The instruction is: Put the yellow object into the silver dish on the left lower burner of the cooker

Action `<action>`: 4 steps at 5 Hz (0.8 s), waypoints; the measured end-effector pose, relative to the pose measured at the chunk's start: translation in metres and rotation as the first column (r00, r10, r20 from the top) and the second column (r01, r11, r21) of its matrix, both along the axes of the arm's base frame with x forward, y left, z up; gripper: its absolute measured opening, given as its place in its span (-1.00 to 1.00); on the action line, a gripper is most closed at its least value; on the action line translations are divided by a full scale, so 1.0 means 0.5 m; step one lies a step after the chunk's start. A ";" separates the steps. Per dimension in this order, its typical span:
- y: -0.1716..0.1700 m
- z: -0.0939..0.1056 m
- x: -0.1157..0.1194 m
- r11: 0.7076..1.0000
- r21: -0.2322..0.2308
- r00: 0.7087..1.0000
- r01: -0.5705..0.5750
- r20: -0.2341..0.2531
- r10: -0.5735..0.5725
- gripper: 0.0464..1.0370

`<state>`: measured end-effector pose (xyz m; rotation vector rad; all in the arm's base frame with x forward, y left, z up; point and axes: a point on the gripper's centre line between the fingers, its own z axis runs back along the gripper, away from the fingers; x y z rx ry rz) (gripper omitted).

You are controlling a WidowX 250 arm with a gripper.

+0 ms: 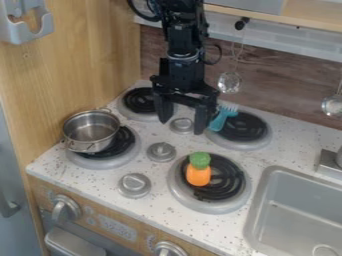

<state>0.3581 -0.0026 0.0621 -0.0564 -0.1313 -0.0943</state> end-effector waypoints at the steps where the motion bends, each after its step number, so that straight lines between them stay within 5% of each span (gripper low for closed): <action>1: -0.003 -0.027 -0.010 1.000 -0.003 0.999 0.001 -0.041 -0.002 0.92; 4: -0.067 -0.081 0.007 0.996 -0.037 0.997 0.077 0.005 -0.076 0.92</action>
